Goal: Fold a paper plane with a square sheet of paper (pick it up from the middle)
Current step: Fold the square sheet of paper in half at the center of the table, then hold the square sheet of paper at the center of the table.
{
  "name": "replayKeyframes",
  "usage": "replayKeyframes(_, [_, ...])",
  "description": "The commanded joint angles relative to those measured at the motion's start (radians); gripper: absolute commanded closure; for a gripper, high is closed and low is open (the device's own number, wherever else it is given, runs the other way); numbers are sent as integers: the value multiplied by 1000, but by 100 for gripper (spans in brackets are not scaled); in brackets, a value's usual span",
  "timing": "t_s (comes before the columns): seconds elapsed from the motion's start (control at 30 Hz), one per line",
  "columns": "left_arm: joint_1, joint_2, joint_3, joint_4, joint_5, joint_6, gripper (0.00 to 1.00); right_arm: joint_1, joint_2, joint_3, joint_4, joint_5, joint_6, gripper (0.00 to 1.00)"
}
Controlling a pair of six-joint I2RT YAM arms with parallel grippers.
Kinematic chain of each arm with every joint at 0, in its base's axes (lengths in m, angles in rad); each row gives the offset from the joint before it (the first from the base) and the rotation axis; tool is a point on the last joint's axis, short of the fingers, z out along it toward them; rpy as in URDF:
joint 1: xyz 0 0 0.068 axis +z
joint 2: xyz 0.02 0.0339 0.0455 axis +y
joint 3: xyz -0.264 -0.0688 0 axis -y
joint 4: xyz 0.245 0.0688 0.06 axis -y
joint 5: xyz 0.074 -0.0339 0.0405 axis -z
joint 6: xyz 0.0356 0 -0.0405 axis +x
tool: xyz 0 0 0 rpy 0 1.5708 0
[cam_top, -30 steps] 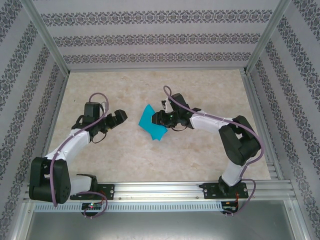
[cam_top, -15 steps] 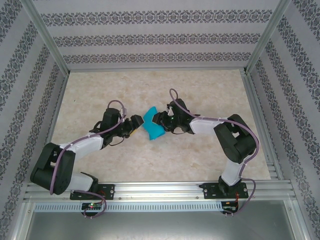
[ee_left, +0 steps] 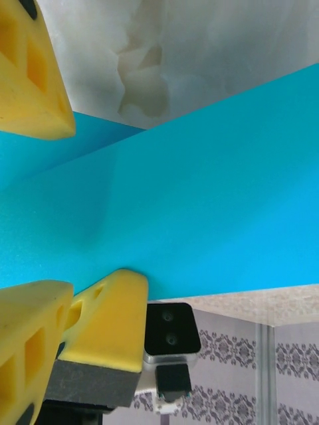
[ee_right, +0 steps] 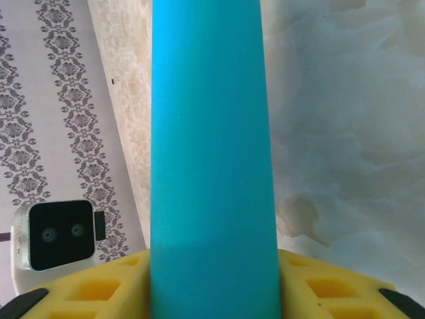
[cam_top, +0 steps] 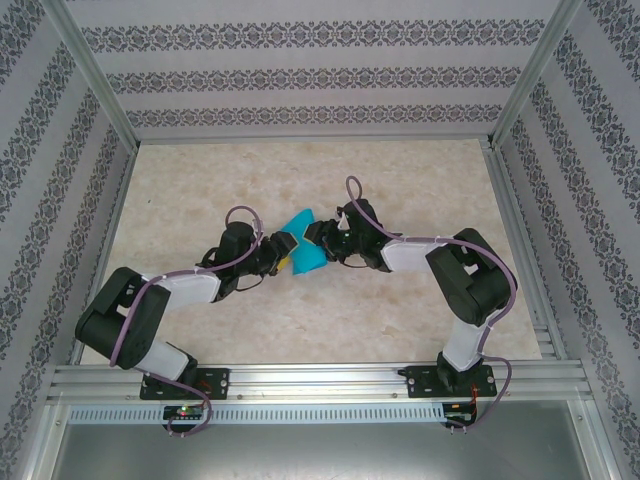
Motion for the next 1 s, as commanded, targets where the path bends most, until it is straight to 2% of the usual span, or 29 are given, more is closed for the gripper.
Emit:
replayKeyframes(0.0, [-13, 10, -8, 115, -22, -42, 47, -7, 3, -14, 63, -27, 34, 54])
replayKeyframes(0.13, [-13, 14, -24, 182, -32, -67, 49, -7, -5, -20, 71, -31, 51, 54])
replayKeyframes(0.23, [-15, 9, -29, 204, -42, -80, 54, -7, -8, -26, 81, -34, 65, 53])
replayKeyframes(0.33, [-14, -6, -34, 210, -57, -80, 62, -8, -11, -30, 77, -33, 68, 53])
replayKeyframes(0.47, [-14, -10, -27, 190, -65, -66, 79, -11, -21, -32, 45, -25, 46, 51])
replayKeyframes(0.57, [-14, 4, -11, 167, -49, -36, 90, -11, -35, -12, -54, -28, -29, 45])
replayKeyframes(0.67, [-15, 15, 32, 85, -28, 29, 96, -21, -79, 6, -188, 13, -127, 33])
replayKeyframes(0.8, [-15, 38, 94, -16, 15, 123, 99, -52, -149, 21, -351, 80, -243, 22])
replayKeyframes(0.97, [-17, 92, 147, -46, 71, 173, 100, -97, -199, 34, -477, 95, -385, 17])
